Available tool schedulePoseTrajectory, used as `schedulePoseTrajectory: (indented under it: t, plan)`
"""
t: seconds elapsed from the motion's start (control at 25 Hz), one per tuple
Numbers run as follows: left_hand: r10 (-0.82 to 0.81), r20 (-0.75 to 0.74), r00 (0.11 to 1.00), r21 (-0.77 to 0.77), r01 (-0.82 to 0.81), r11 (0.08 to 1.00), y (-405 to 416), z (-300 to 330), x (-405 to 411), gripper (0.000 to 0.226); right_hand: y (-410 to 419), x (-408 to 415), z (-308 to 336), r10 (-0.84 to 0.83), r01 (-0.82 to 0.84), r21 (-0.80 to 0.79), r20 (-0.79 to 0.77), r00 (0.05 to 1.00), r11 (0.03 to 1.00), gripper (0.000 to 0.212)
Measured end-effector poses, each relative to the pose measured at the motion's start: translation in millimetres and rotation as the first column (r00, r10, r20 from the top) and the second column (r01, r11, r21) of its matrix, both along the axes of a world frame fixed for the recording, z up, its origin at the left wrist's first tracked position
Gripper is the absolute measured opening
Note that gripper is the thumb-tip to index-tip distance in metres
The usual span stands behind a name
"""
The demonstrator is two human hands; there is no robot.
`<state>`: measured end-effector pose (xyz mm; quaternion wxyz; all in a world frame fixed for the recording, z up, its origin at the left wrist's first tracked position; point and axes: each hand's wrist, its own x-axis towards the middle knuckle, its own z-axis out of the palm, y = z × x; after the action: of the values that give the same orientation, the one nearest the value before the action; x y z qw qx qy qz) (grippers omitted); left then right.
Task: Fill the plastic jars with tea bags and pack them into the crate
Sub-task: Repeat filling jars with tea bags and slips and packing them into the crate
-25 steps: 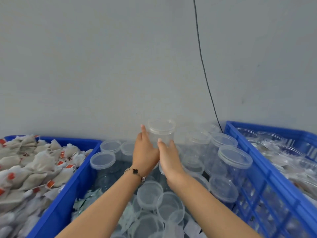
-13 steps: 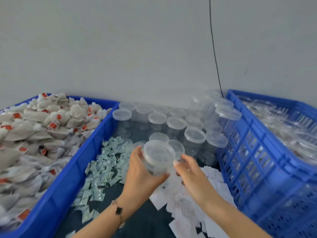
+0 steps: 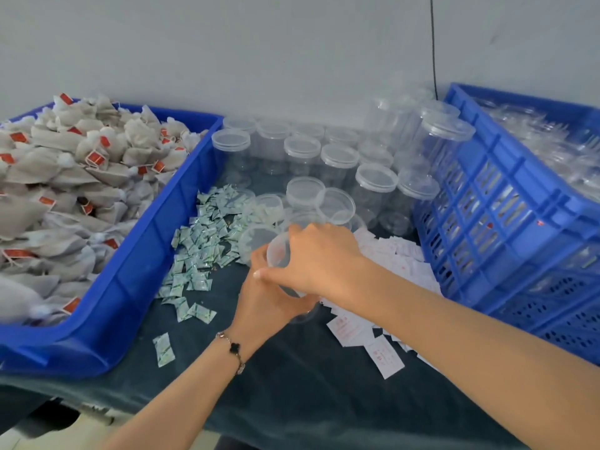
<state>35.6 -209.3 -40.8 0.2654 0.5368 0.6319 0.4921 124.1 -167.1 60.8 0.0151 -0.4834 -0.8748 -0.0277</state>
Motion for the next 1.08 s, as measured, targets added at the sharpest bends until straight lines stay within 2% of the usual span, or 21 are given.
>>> schedulePoseTrajectory:
  t: [0.16,0.44,0.6,0.72,0.76,0.84,0.92,1.0,1.04,1.08]
  plan:
    - [-0.009,0.012,1.000,-0.022,0.010,1.000,2.2,-2.0,-6.2,0.091,8.5,0.5,5.0,0.118,-0.118,-0.016,0.014,0.993,0.993,0.060]
    - [-0.007,-0.009,1.000,-0.076,0.006,0.997,5.1,-4.5,-7.5,0.080,18.9,4.9,5.9,0.253,-0.254,0.013,0.069,0.965,0.967,0.062]
    - [-0.051,0.061,0.997,-0.080,0.056,0.995,3.8,-8.1,-12.4,0.079,24.8,11.2,11.0,0.352,-0.333,-0.159,0.107,0.930,0.929,0.070]
    - [-0.044,0.064,0.997,-0.066,0.048,0.997,5.0,-9.8,-11.8,0.082,32.3,8.6,23.2,0.488,-0.416,-0.402,0.090,0.868,0.816,0.076]
    - [-0.040,0.062,0.997,-0.060,0.044,0.997,5.6,-9.8,-11.2,0.084,34.0,7.3,25.8,0.506,-0.416,-0.471,0.077,0.859,0.778,0.077]
    - [-0.057,0.067,0.996,-0.025,0.058,0.998,7.6,-11.4,-11.0,0.086,32.9,4.5,29.3,0.445,-0.368,-0.514,0.031,0.895,0.775,0.070]
    - [-0.083,0.081,0.993,0.016,0.082,0.996,8.2,-12.7,-10.5,0.081,25.5,-0.4,30.2,0.336,-0.307,-0.393,0.005,0.942,0.867,0.065]
    - [-0.095,0.089,0.991,0.011,0.094,0.995,8.3,-11.8,-9.8,0.077,14.9,-9.3,29.8,0.209,-0.191,-0.134,0.136,0.968,0.973,0.070]
    - [-0.093,0.091,0.991,-0.004,0.094,0.996,8.3,-11.7,-9.7,0.078,9.2,-14.5,29.1,0.145,-0.144,-0.021,0.211,0.967,0.989,0.071]
    - [-0.090,0.095,0.991,-0.011,0.091,0.996,8.2,-11.5,-10.0,0.078,4.6,-18.7,28.4,0.104,-0.115,0.022,0.275,0.956,0.993,0.069]
